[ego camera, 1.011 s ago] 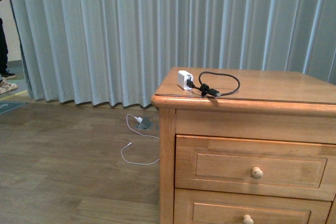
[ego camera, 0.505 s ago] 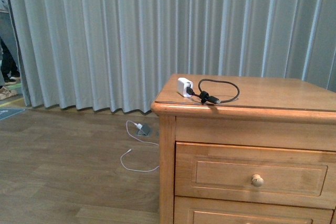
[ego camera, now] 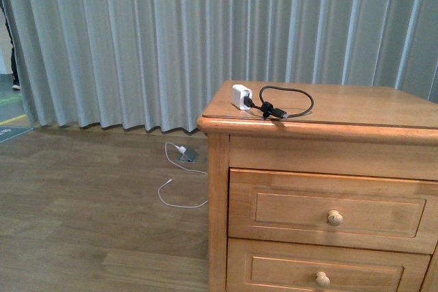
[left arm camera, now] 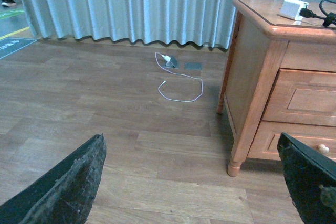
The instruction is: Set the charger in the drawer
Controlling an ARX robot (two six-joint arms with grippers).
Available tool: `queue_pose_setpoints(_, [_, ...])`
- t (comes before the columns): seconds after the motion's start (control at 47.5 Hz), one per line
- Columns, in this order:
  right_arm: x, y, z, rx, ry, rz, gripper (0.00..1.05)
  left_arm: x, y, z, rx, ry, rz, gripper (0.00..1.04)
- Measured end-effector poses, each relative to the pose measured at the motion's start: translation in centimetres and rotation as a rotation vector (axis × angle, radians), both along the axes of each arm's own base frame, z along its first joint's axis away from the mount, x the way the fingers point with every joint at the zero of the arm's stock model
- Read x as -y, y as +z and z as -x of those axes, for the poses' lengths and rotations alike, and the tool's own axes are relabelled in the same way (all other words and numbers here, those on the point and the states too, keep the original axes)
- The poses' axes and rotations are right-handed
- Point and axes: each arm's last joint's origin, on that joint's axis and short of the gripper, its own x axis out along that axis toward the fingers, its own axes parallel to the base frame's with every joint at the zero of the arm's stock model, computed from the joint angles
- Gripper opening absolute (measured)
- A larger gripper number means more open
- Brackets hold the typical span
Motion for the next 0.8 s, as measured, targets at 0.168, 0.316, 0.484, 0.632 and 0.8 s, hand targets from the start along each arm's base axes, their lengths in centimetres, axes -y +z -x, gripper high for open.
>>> queue_pose_setpoints(0.168, [-0.4, -0.1, -0.7, -0.165, 0.073, -0.006, 0.97, 0.0, 0.0, 0.0, 0.000, 0.000, 0.000, 0.99])
queue_pose_setpoints(0.316, [-1.7, 1.0, -3.0, -0.195, 0.145, 0.007, 0.97, 0.0, 0.0, 0.0, 0.000, 0.000, 0.000, 0.99])
queue_pose_setpoints(0.484, [-3.4, 1.5, -7.1, -0.240, 0.180, 0.026, 0.97, 0.0, 0.0, 0.0, 0.000, 0.000, 0.000, 0.99])
queue_pose_setpoints(0.632, [-5.5, 0.9, -12.3, -0.292, 0.193, 0.045, 0.97, 0.0, 0.0, 0.0, 0.000, 0.000, 0.000, 0.99])
queue_pose_setpoints(0.8, [-7.8, -0.9, -17.1, -0.350, 0.206, 0.067, 0.97, 0.0, 0.0, 0.0, 0.000, 0.000, 0.000, 0.99])
